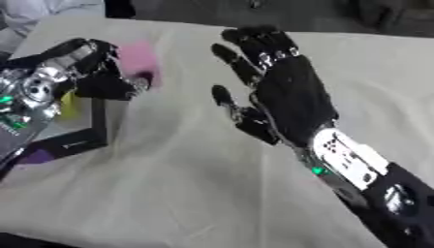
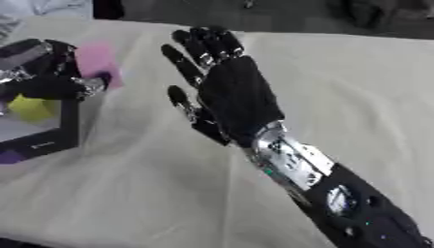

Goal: Pick up the objects with one hand, pass them to the other hand, and then place them into the box on the other side of the table.

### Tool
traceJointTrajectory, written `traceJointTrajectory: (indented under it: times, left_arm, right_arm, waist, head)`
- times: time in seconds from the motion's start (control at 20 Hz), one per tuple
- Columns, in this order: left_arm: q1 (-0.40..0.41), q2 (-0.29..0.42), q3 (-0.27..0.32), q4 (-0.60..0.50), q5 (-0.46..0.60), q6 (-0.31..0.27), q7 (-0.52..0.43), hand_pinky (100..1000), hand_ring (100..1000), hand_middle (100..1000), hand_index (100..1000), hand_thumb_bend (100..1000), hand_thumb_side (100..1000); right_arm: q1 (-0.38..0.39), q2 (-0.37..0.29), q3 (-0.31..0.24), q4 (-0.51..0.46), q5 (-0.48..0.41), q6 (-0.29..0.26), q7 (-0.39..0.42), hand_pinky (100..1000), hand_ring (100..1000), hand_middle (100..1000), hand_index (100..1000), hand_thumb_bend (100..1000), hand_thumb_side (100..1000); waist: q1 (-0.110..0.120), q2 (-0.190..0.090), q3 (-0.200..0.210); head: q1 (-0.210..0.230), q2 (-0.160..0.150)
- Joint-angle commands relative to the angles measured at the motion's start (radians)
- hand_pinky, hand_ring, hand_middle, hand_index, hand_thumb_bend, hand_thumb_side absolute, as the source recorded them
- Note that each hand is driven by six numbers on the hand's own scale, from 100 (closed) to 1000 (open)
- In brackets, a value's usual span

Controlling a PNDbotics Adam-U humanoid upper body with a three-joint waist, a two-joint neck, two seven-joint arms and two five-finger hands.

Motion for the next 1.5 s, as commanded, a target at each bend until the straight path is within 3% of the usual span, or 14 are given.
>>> traceJointTrajectory:
  times: [0.05,0.3,0.7,1.0,1.5]
  left_arm:
    - [0.005,0.057,0.042,0.011,0.024,-0.012,0.031,783,543,409,390,100,307]
    - [0.050,0.111,0.078,0.027,0.049,-0.033,0.072,785,548,410,397,100,310]
    - [0.110,0.161,0.128,0.076,0.065,-0.060,0.138,787,560,419,425,100,319]
    - [0.132,0.172,0.152,0.120,0.053,-0.067,0.167,796,588,470,507,100,335]
    - [0.161,0.183,0.186,0.197,0.029,-0.071,0.216,814,614,521,583,100,280]
  right_arm:
    - [-0.015,-0.045,-0.023,-0.037,-0.013,0.003,0.006,773,784,777,806,274,228]
    - [-0.003,-0.102,-0.056,-0.060,-0.036,0.031,0.016,776,783,775,803,291,194]
    - [0.047,-0.184,-0.156,-0.090,-0.079,0.134,0.009,772,780,770,800,289,172]
    - [0.079,-0.218,-0.226,-0.117,-0.080,0.195,-0.018,769,778,768,798,290,184]
    - [0.100,-0.237,-0.262,-0.131,-0.077,0.227,-0.034,769,777,769,798,289,193]
  waist:
    - [0.003,-0.021,0.000]
    - [-0.001,-0.019,0.000]
    - [-0.019,-0.011,-0.008]
    - [-0.030,-0.004,-0.014]
    - [-0.040,0.000,-0.011]
  head:
    - [0.019,0.001]
    - [0.053,-0.001]
    - [0.090,-0.017]
    - [0.099,-0.027]
    - [0.138,-0.034]
